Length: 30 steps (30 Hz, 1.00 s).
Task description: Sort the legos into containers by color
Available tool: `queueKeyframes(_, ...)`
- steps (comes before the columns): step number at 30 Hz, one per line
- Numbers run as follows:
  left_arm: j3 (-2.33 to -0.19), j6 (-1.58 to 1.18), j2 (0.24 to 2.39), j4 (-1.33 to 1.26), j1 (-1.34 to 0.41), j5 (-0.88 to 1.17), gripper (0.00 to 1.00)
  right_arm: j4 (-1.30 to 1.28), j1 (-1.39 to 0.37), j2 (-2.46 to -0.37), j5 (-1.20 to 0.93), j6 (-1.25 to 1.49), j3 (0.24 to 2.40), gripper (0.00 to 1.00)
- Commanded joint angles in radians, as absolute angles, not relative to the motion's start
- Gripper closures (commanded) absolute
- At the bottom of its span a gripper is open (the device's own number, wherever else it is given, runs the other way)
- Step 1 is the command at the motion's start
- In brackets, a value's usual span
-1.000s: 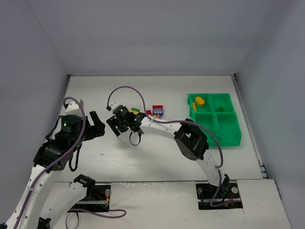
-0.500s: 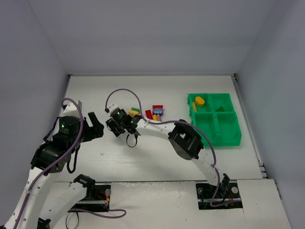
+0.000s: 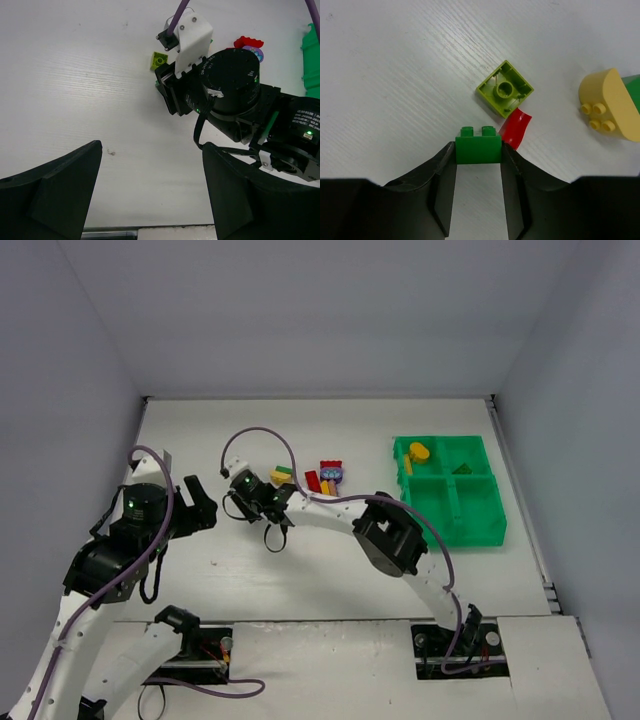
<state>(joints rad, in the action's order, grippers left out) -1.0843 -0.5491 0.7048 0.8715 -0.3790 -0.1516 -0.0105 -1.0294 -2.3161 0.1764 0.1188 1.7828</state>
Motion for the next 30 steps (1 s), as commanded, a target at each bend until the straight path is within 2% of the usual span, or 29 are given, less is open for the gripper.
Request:
queueKeyframes(1,-1.123,-0.531,0.718,0.833,-0.373,-0.161,0.25,0.032,-1.026,-2.151,0.259,0.091,1.76,0.94)
queueKeyframes(9,-1.1,-0.545,0.75,0.779,-0.373,-0.132,0.25,0.046,-0.855,-1.81,0.256,0.115,1.482,0.93)
queueKeyframes(15,-1.092,-0.557,0.787,0.73,-0.373,-0.106,0.25,0.031,-0.573,-1.582,0.27,0.095,1.292,0.92)
queueKeyframes(16,-1.091,-0.555,0.793,0.724,-0.374,-0.1,0.25,0.028,-0.475,-1.541,0.278,0.095,1.246,0.92)
queueKeyframes(23,-1.089,-0.56,0.831,0.686,-0.373,-0.077,0.25,0.005,-0.091,-1.497,0.268,0.139,1.151,0.92)
queueKeyframes(30,-1.084,-0.563,0.841,0.681,-0.374,-0.066,0.25,0.005,0.049,-1.657,0.284,0.176,1.219,0.89)
